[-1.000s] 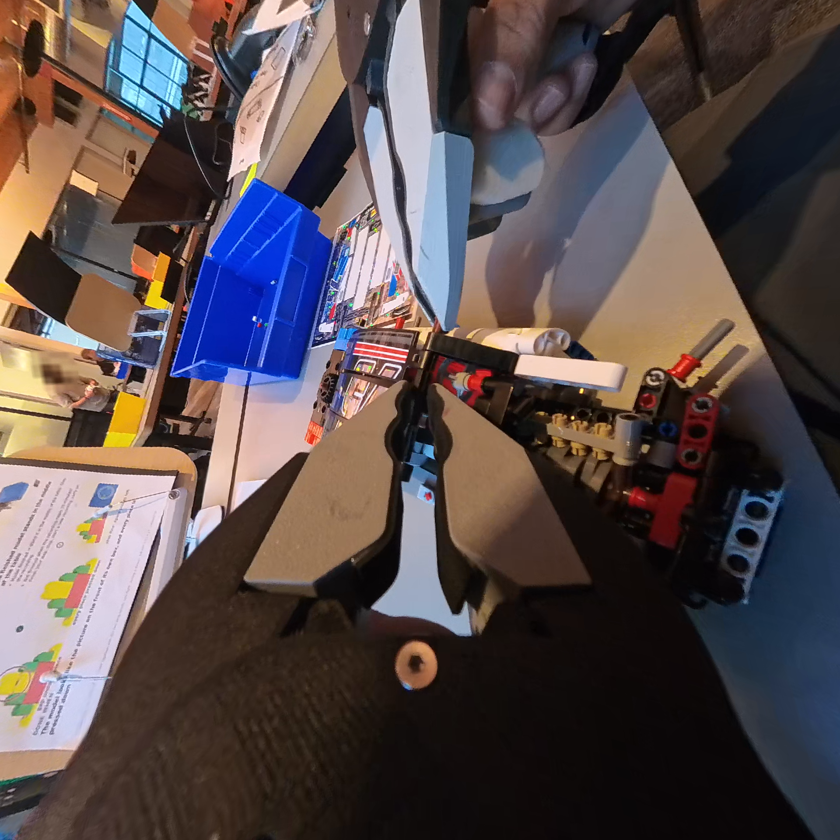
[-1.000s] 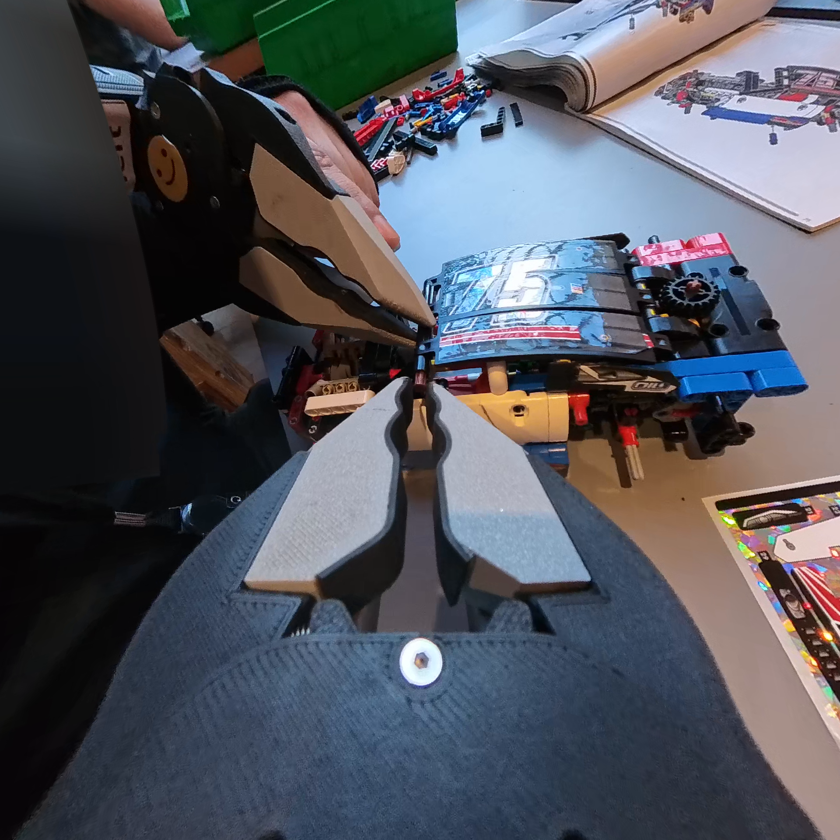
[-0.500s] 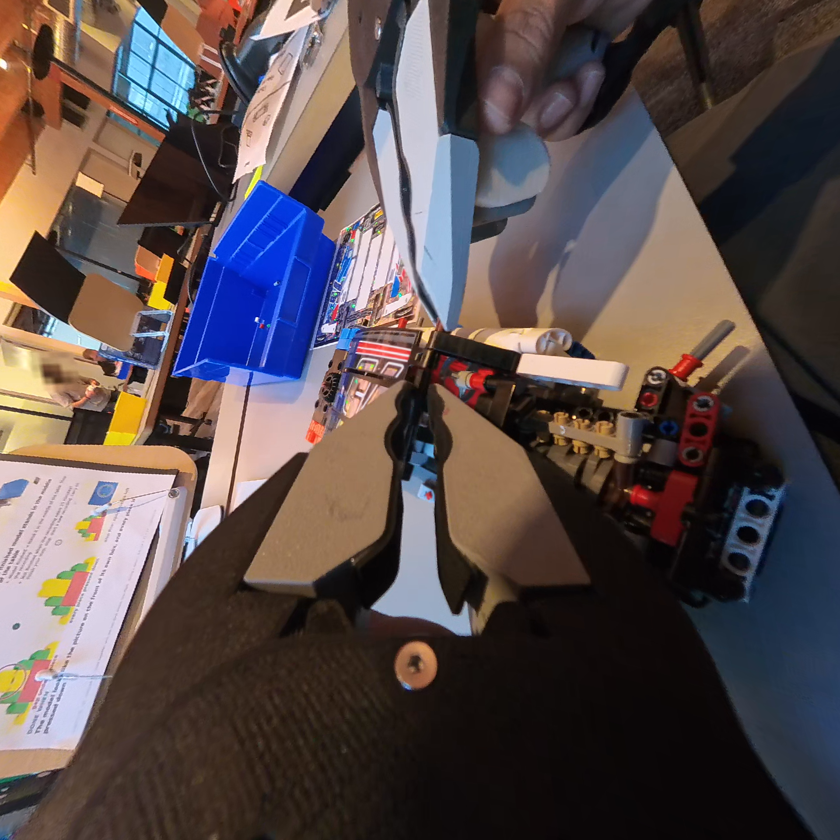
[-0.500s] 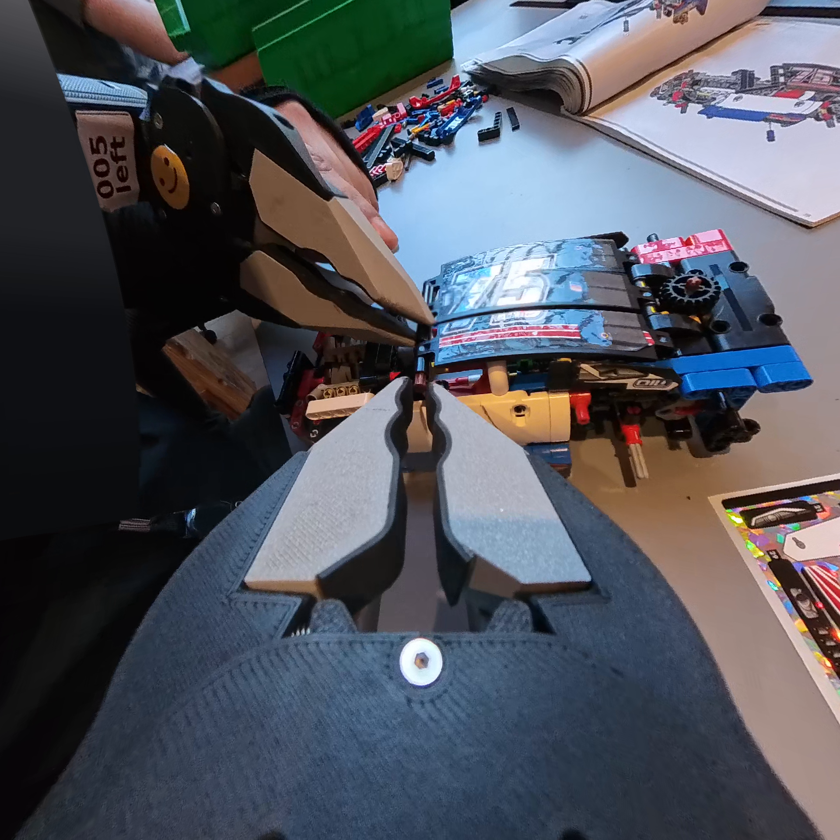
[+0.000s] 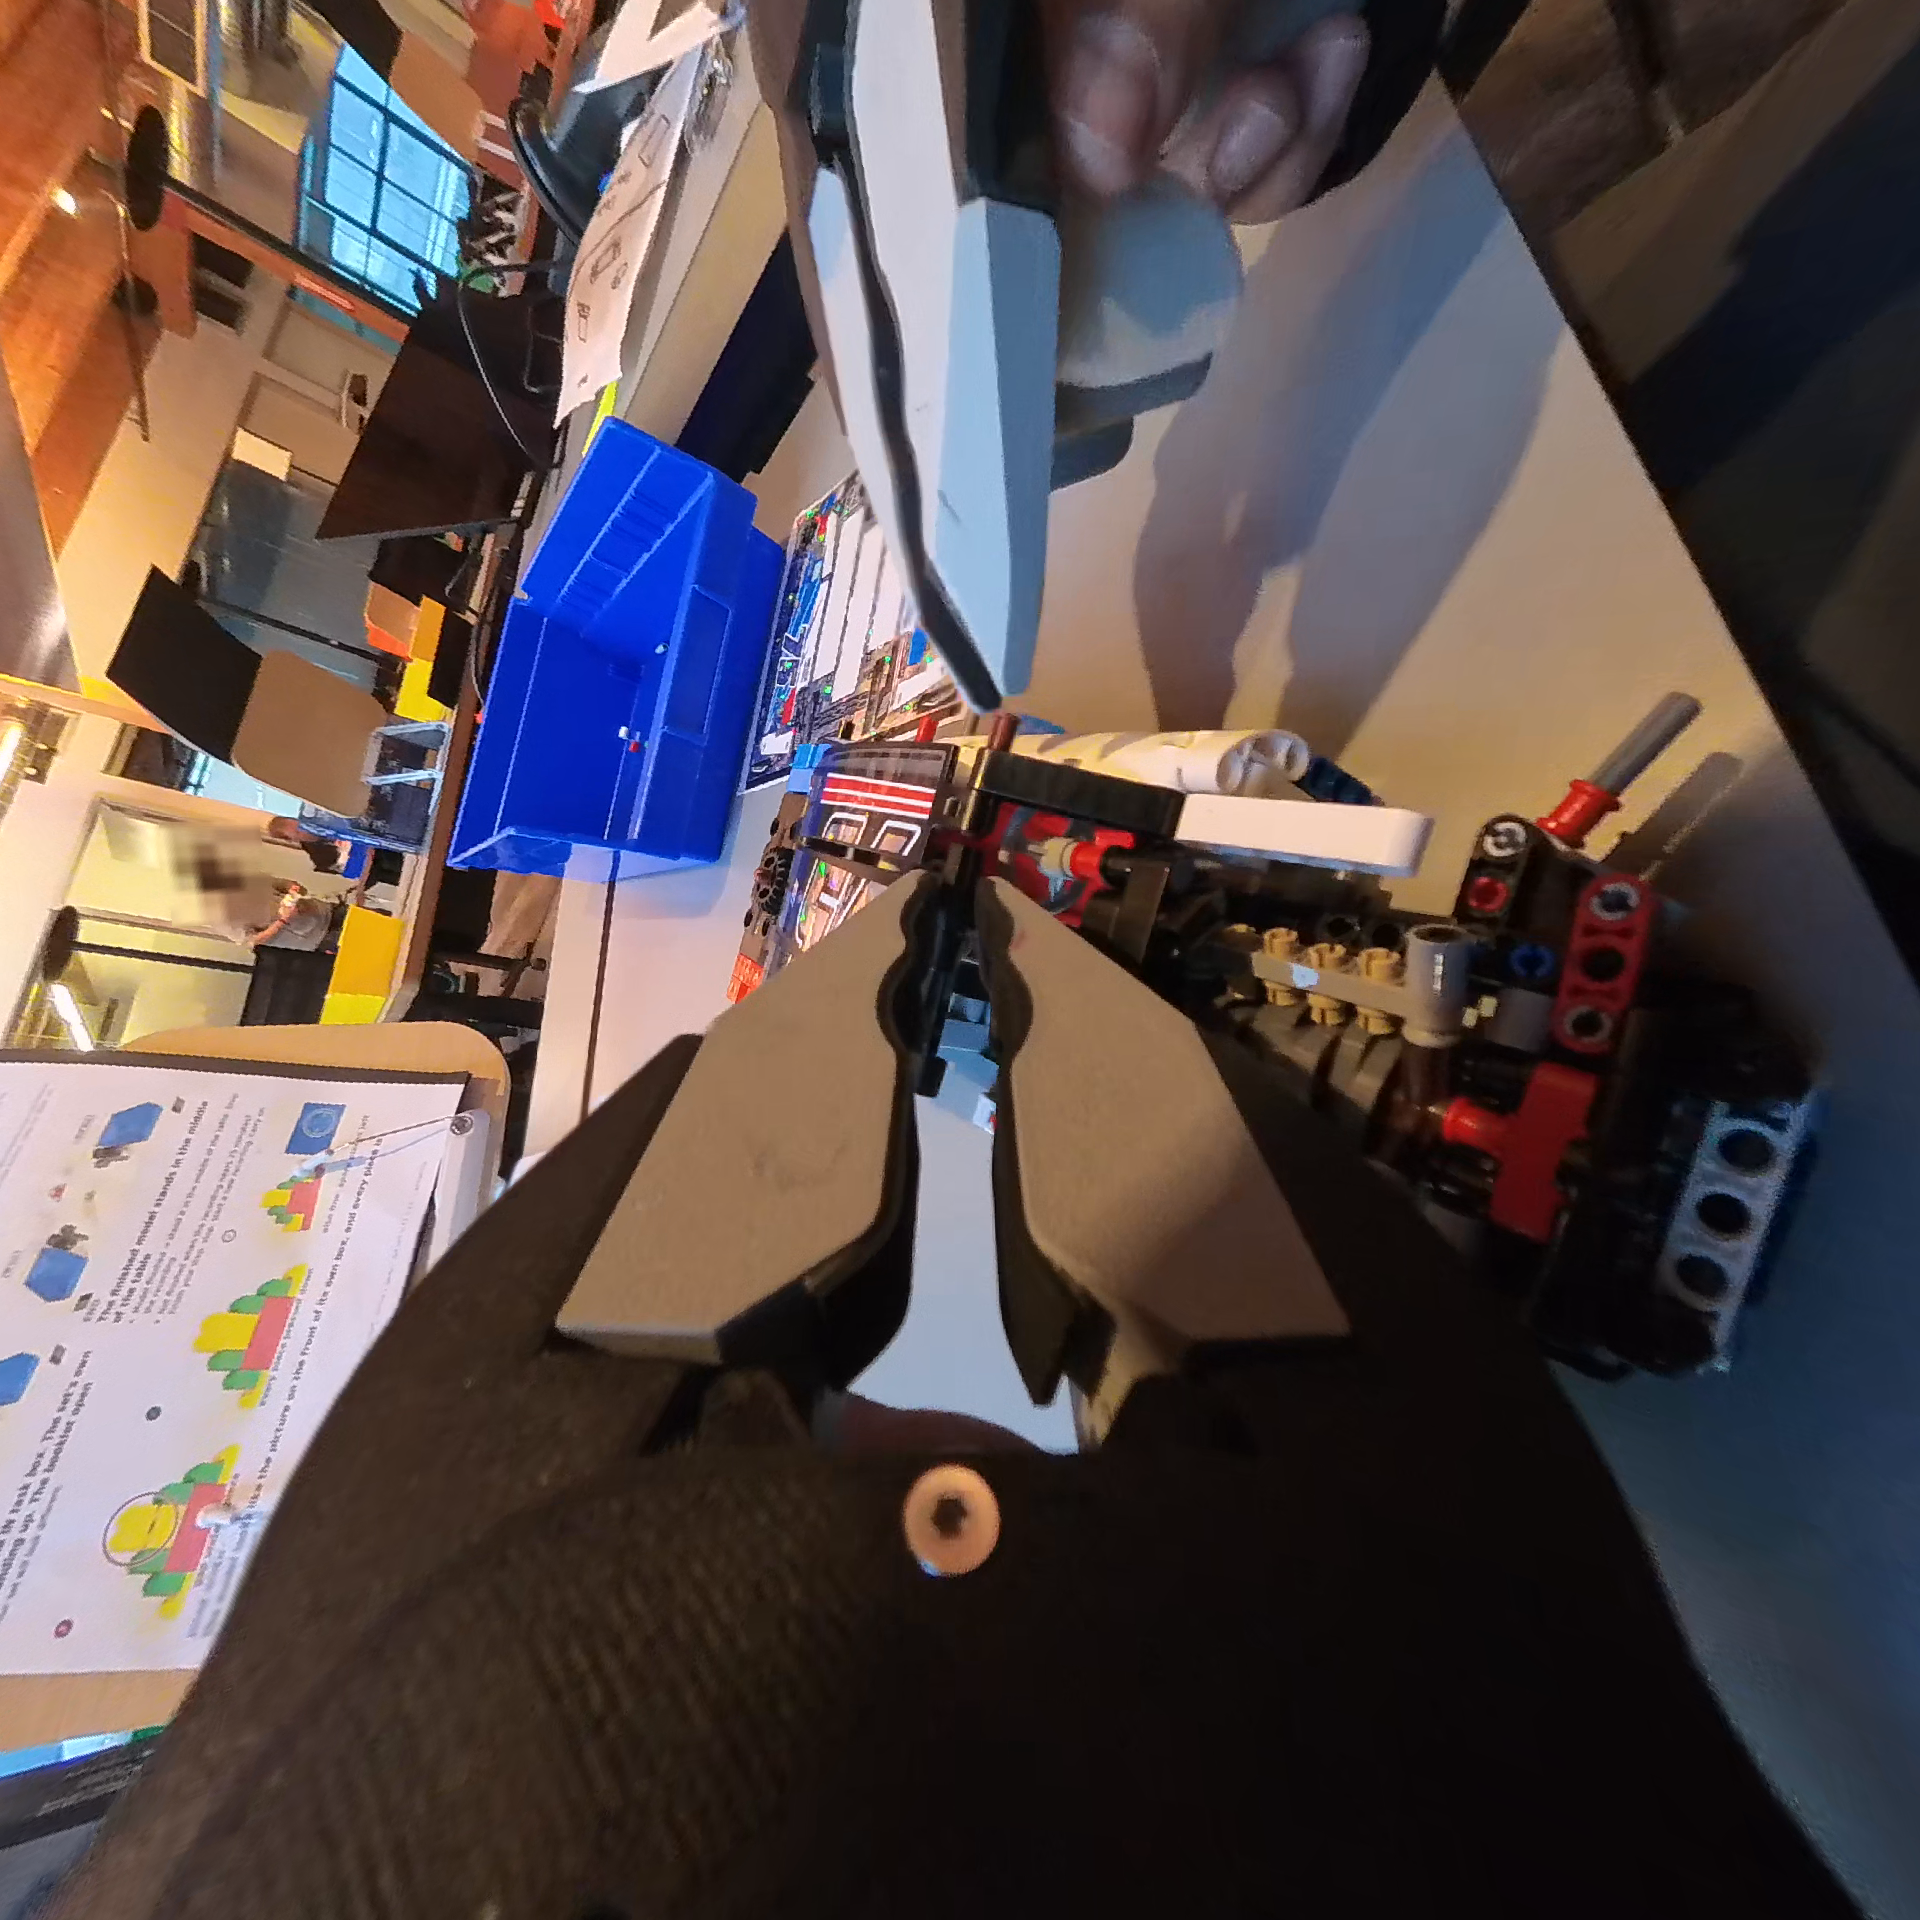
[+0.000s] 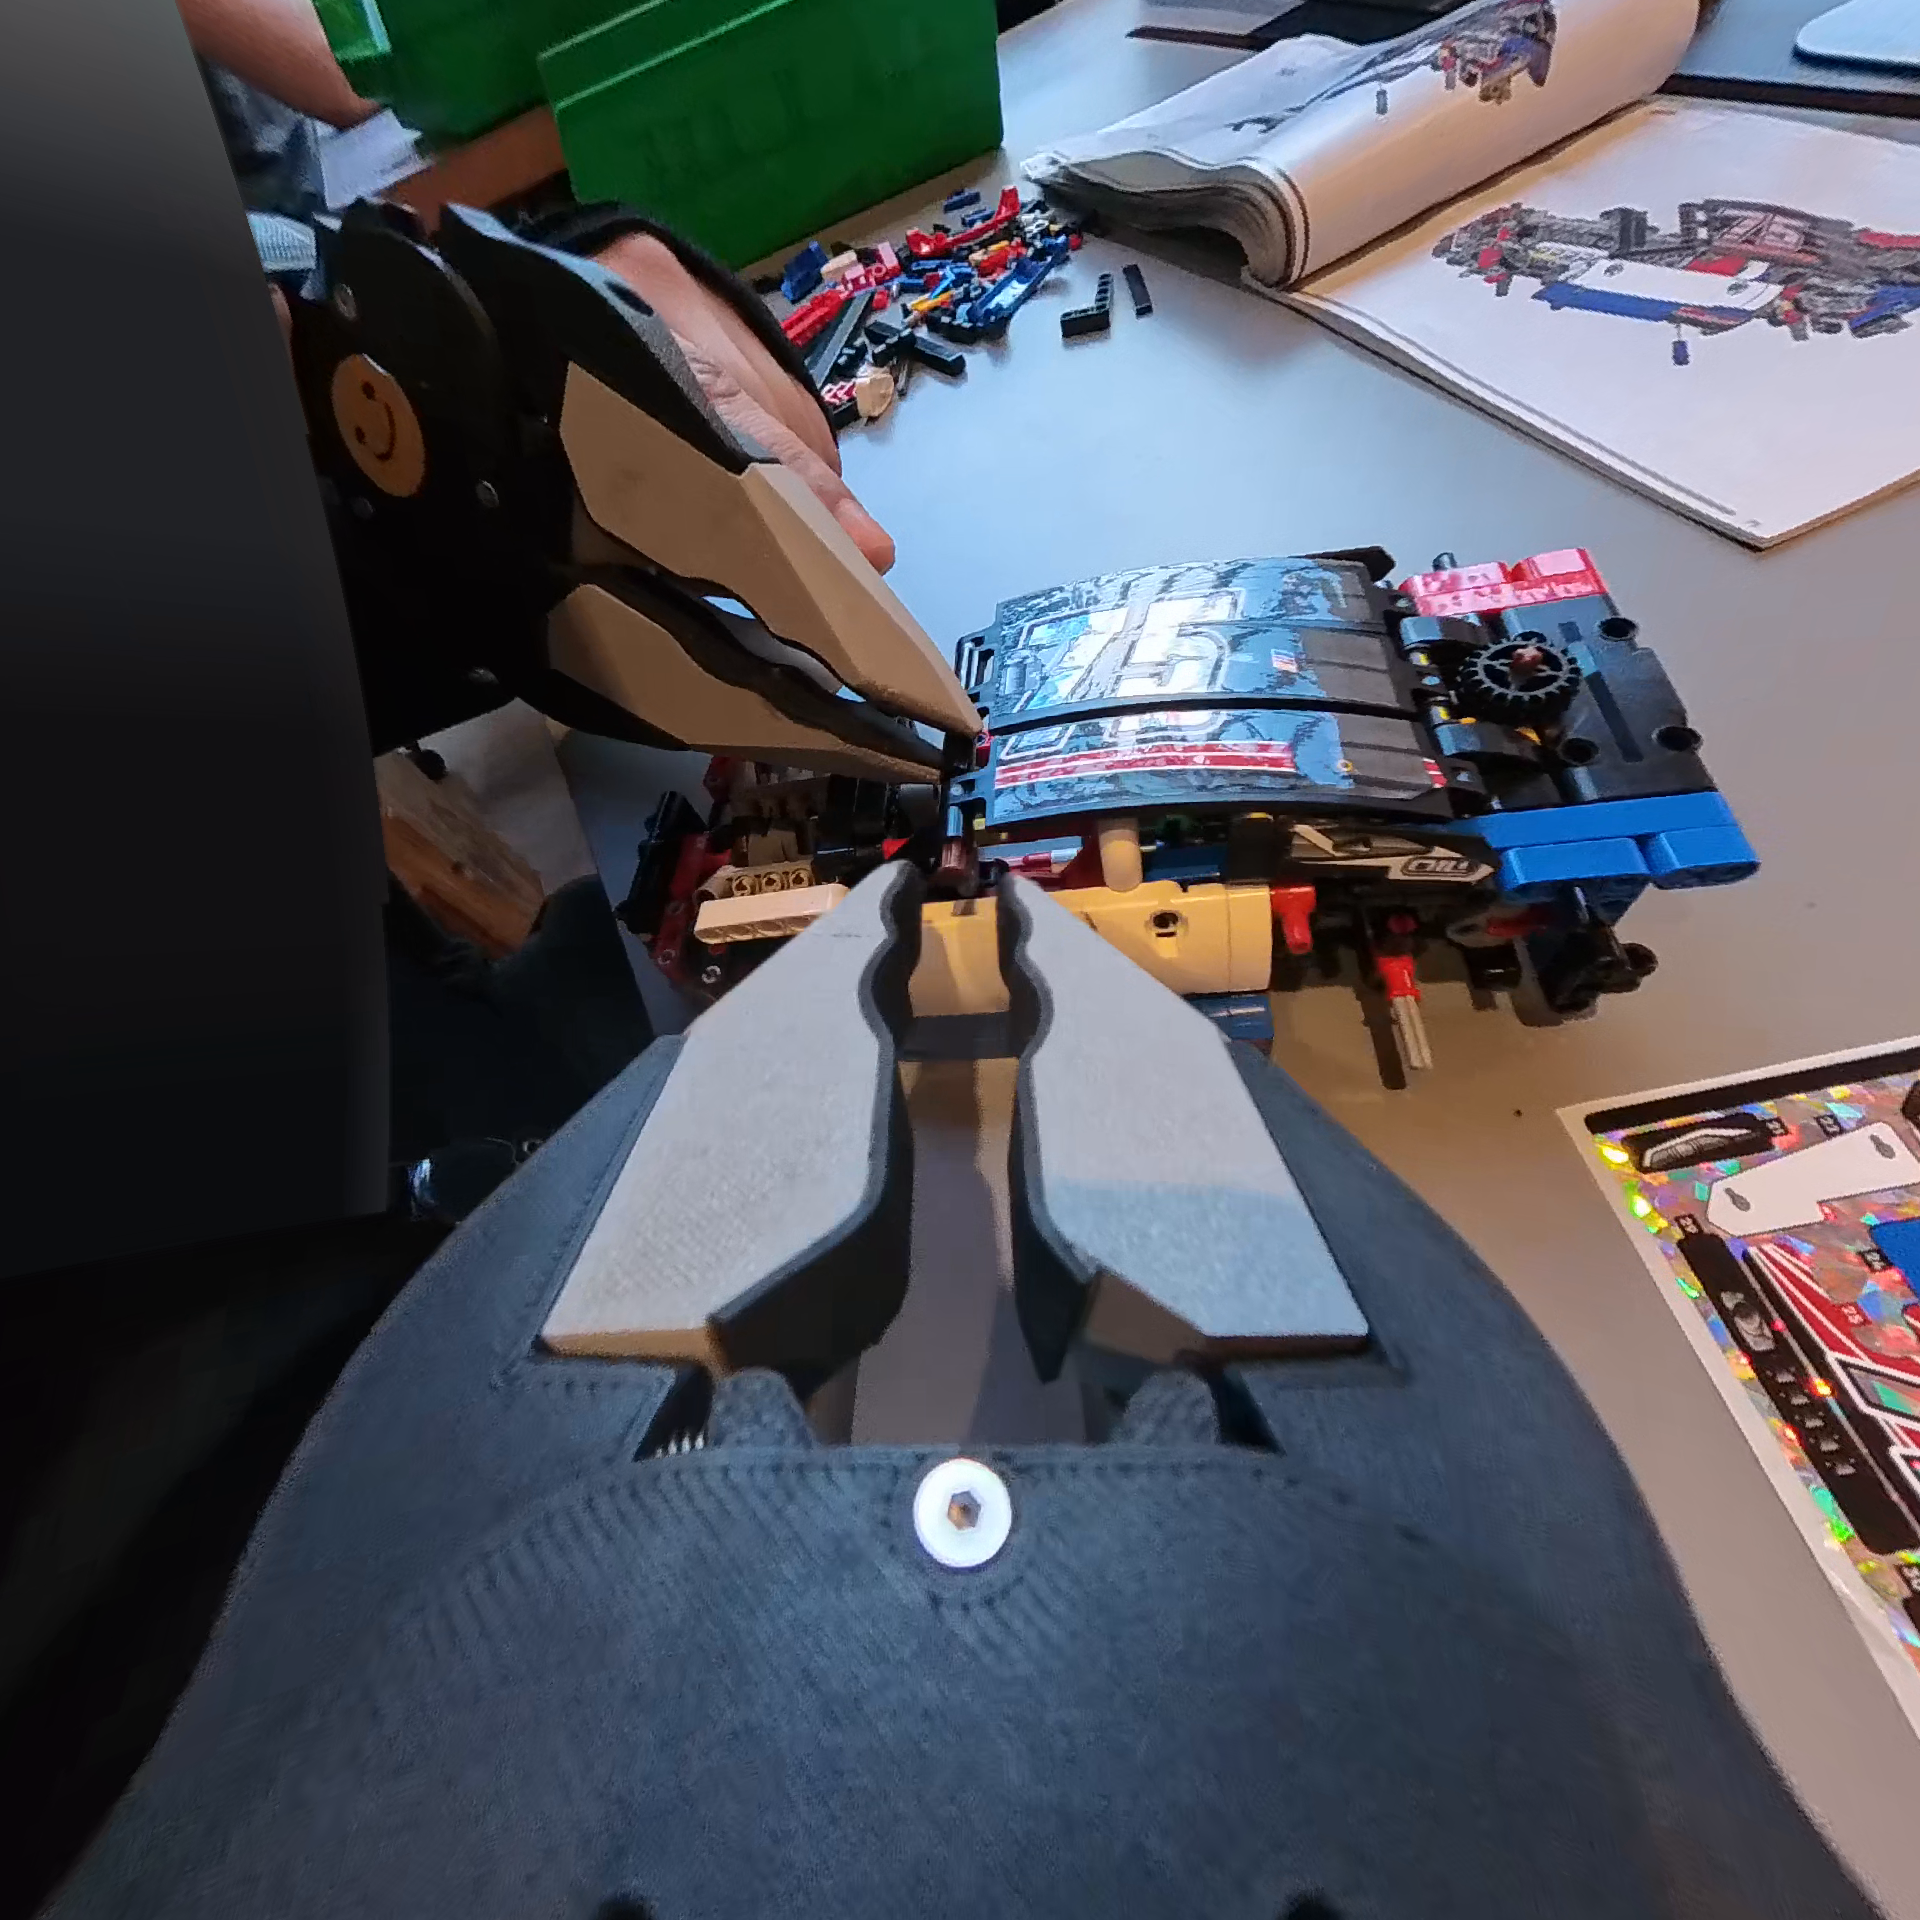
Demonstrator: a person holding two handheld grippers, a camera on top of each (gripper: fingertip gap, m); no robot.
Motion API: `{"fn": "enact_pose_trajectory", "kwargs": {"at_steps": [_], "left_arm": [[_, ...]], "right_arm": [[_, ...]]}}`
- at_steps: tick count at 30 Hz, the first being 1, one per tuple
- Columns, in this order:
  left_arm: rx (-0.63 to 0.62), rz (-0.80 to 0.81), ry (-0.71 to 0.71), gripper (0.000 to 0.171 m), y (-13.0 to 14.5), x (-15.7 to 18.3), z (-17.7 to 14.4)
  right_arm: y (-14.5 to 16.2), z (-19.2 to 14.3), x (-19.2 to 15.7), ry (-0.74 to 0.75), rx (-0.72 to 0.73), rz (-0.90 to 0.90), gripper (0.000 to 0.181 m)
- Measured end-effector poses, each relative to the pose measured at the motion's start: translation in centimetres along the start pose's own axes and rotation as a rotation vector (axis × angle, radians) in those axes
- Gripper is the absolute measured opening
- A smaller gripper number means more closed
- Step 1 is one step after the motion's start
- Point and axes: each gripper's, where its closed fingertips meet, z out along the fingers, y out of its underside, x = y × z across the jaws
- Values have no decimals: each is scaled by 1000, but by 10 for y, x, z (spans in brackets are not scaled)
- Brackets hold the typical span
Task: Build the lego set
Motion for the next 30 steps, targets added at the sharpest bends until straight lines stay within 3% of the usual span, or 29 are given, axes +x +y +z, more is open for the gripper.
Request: {"fn": "enact_pose_trajectory", "kwargs": {"at_steps": [10, 15, 19, 22, 26, 30], "left_arm": [[56, 2, 39, 18, 2, -5, -22], [96, -185, 49, 21, 25, -8, -39], [131, -340, 8, 22, 43, -12, -43], [145, -366, -26, 23, 50, -12, -46], [154, -408, -2, 22, 56, -6, -48], [184, -438, -5, 23, 52, -12, -53]], "right_arm": [[7, -2, -1, 55, -25, -10, 11], [-4, -10, -5, 62, -18, -37, 23], [-8, -6, 10, 208, -42, 14, 34], [-8, -1, 5, 220, 5, 106, 33], [6, -2, 8, 256, -40, 106, 29], [4, -6, 8, 200, 1, 90, 27]]}}
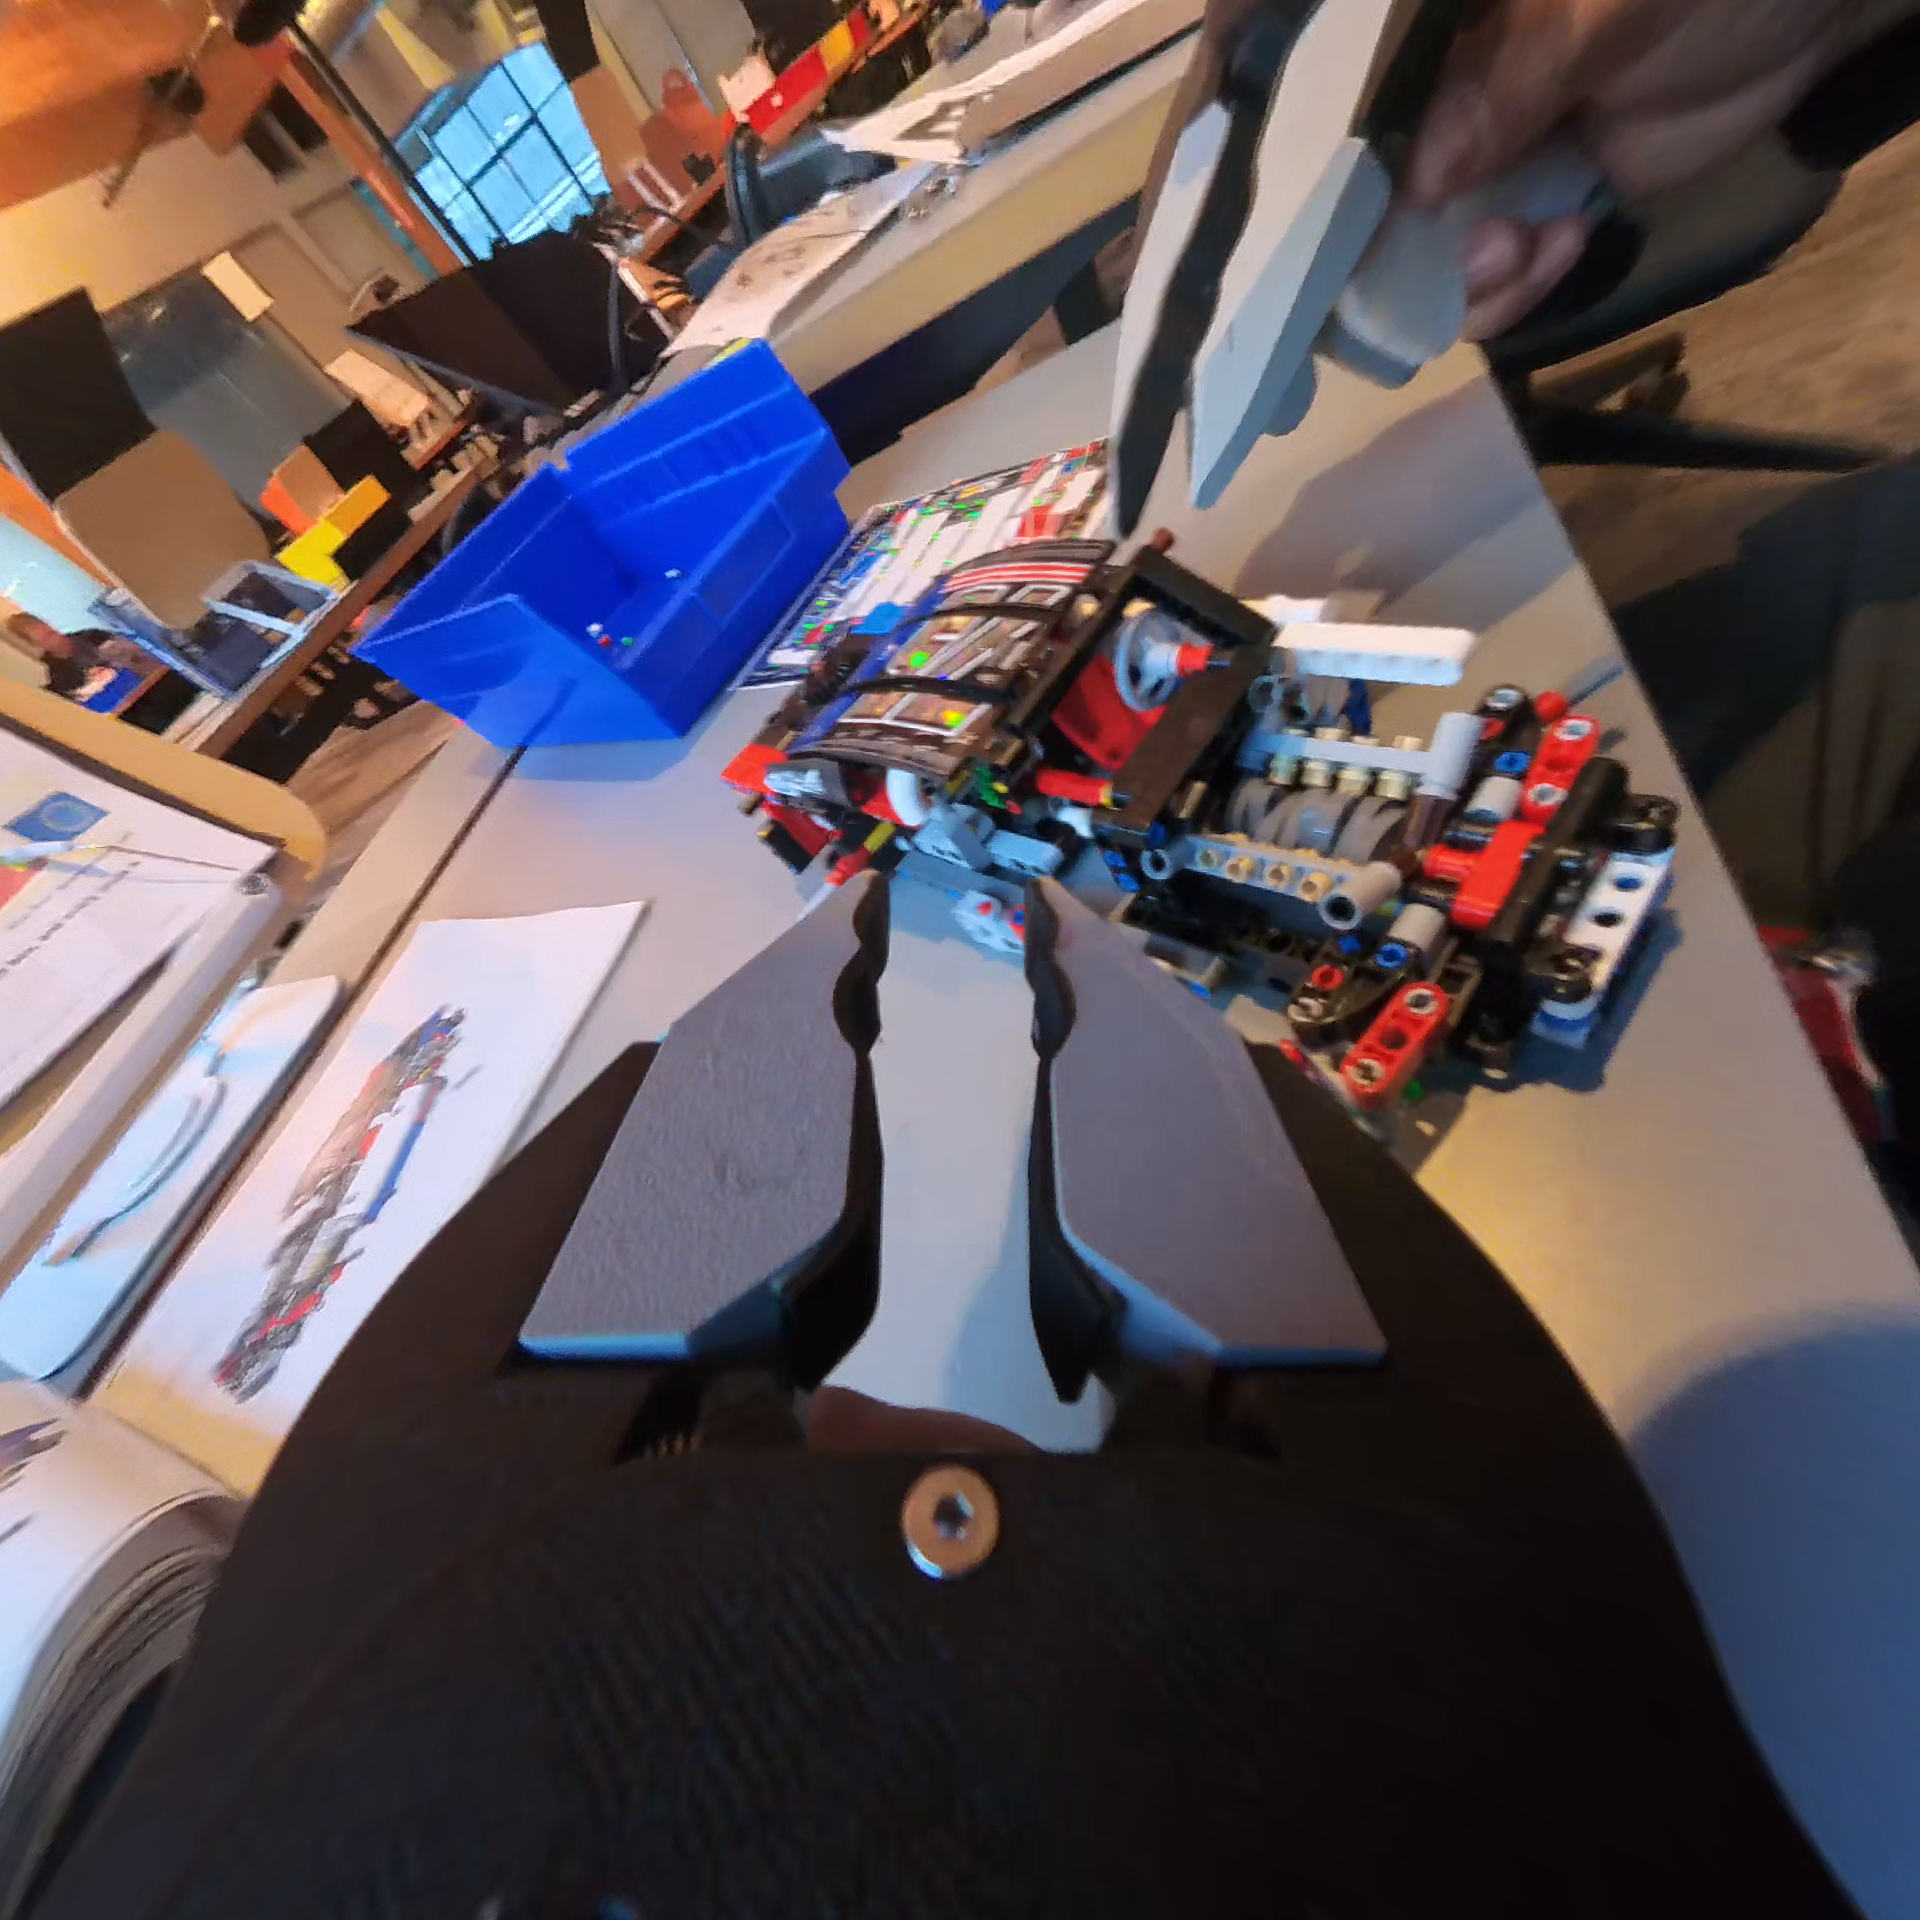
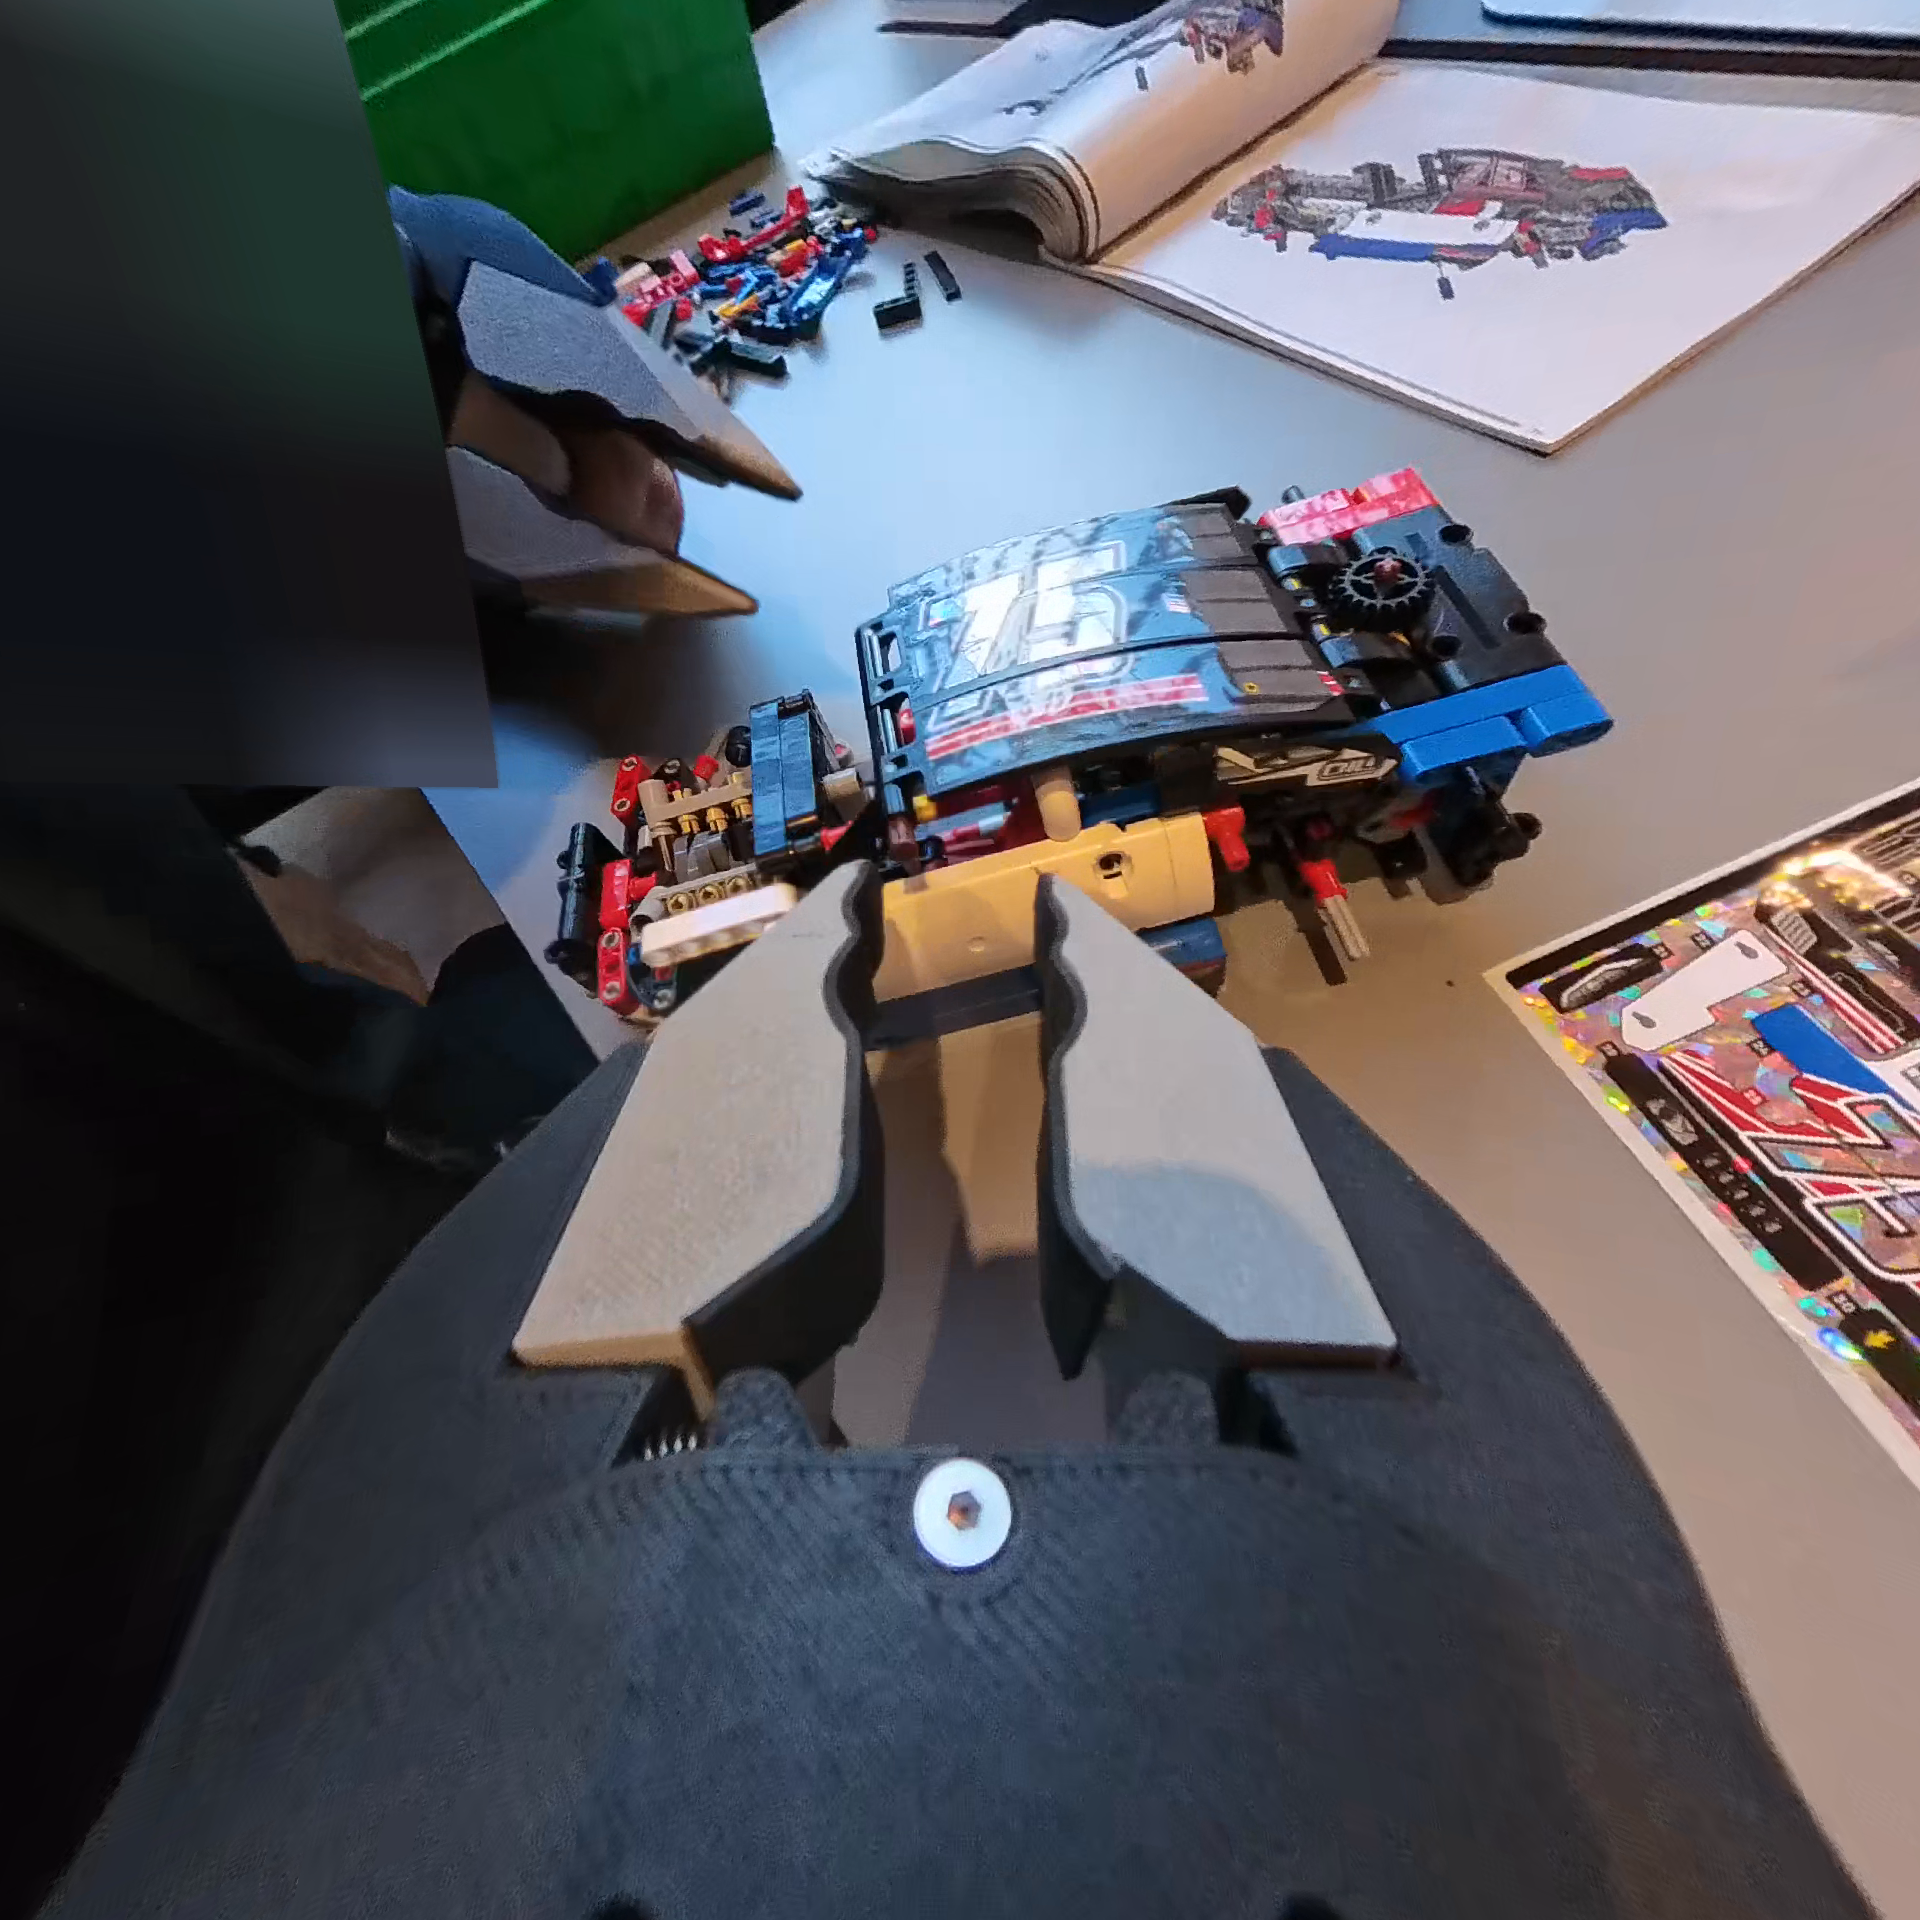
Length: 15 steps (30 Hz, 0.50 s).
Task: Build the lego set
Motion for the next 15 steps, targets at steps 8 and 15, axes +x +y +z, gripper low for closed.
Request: {"fn": "enact_pose_trajectory", "kwargs": {"at_steps": [8, 15], "left_arm": [[-90, -101, 72, 23, -20, 3, 14], [-358, 48, 86, 25, -41, 19, 49]], "right_arm": [[10, -19, 28, -144, -9, -148, 25], [-7, -50, 38, -471, 210, 217, 29]]}}
